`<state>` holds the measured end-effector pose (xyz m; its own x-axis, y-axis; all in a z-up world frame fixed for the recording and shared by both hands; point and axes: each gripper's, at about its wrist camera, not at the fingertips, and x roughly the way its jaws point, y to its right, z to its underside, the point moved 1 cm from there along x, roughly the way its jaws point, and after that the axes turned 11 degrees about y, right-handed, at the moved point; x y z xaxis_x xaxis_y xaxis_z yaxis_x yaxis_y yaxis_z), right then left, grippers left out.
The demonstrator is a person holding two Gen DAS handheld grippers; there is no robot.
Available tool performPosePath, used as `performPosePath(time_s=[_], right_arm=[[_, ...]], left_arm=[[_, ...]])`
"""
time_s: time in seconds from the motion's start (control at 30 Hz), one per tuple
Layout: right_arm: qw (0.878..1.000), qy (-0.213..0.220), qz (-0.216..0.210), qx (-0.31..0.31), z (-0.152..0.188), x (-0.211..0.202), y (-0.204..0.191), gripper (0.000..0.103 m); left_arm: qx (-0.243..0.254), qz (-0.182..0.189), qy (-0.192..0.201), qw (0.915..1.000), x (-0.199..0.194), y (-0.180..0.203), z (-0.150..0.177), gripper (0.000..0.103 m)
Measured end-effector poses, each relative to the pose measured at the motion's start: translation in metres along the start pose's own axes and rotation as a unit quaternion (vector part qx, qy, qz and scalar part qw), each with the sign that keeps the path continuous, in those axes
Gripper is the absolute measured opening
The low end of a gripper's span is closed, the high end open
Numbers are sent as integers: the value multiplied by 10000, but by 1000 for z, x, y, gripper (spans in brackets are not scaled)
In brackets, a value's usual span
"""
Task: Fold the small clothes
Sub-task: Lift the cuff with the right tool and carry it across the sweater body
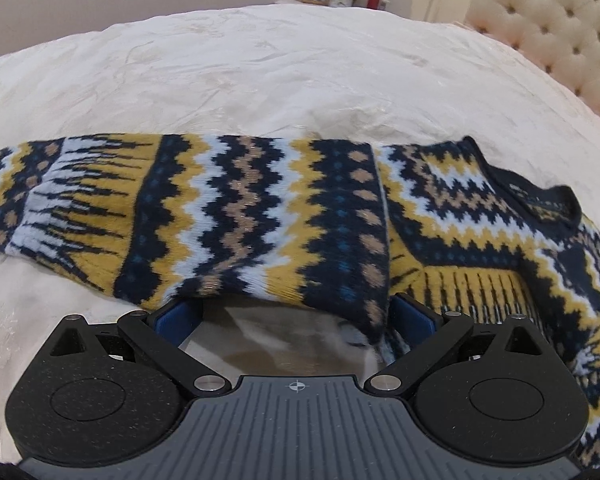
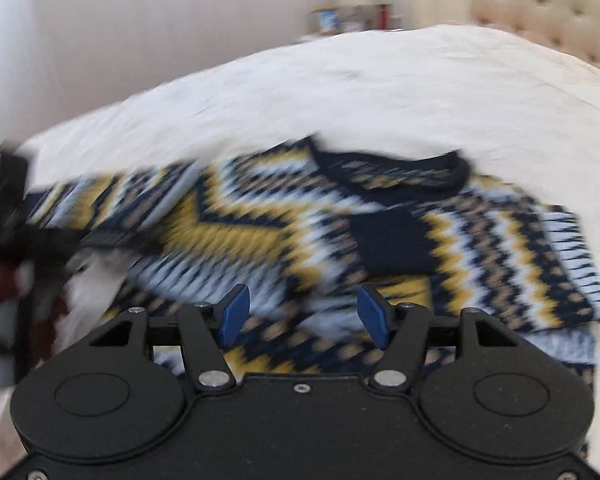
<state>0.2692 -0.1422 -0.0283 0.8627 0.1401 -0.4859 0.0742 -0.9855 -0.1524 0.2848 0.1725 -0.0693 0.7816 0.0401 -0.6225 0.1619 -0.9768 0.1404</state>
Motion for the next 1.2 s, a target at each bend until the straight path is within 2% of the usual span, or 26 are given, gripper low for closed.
performPosePath(time_s=[0.1, 0.2, 0.4, 0.47, 0.5, 0.6, 0.7, 0.8, 0.87, 0.9, 0.97, 1.0, 1.03, 1.13, 1.2], right_arm=[[9976, 87, 270, 635, -5, 19, 32, 65], [9941, 70, 486, 970, -4, 39, 51, 65], [9870, -13, 461, 1542, 5, 65, 68, 64], [9854, -14, 396, 1653, 5, 63, 68, 41], [9851, 6, 423, 1665, 5, 61, 66, 15], [9845, 245, 220, 1722, -2, 49, 53, 11], [9826, 371, -222, 1807, -9, 38, 31, 11], [9829, 304, -670, 1687, -12, 34, 1, 11], [9870, 303, -728, 1404, -12, 31, -18, 13], [9900, 350, -615, 1219, -13, 30, -23, 15], [9931, 366, -249, 1089, -14, 32, -20, 35], [9920, 368, -75, 1208, -12, 34, -12, 53], [9896, 381, 90, 1386, -11, 35, -1, 62], [9797, 252, 524, 1918, -2, 37, 29, 62], [9734, 85, 598, 2211, 8, 40, 43, 62]], left_arm=[[-147, -71, 33, 9999, 0, -7, -1, 101], [-274, -79, 31, 9996, 0, -12, -2, 101], [-357, -125, 79, 9993, 1, -15, -3, 101], [-360, -162, 107, 9992, 1, -16, -3, 101], [-361, -179, 113, 9991, 0, -16, -3, 101], [-431, -202, 144, 9988, -2, -19, -4, 101], [-486, -214, 154, 9985, -4, -21, -5, 101], [-530, -199, 146, 9983, -4, -23, -6, 101], [-507, -185, 128, 9985, -3, -23, -6, 101], [-486, -177, 118, 9986, -4, -23, -6, 101], [-477, -167, 113, 9987, -4, -23, -6, 101], [-479, -164, 103, 9987, -4, -23, -6, 101], [-475, -161, 87, 9987, -4, -24, -7, 101], [-451, -161, 52, 9988, -3, -24, -7, 101], [-451, -159, 36, 9988, -2, -24, -8, 101]])
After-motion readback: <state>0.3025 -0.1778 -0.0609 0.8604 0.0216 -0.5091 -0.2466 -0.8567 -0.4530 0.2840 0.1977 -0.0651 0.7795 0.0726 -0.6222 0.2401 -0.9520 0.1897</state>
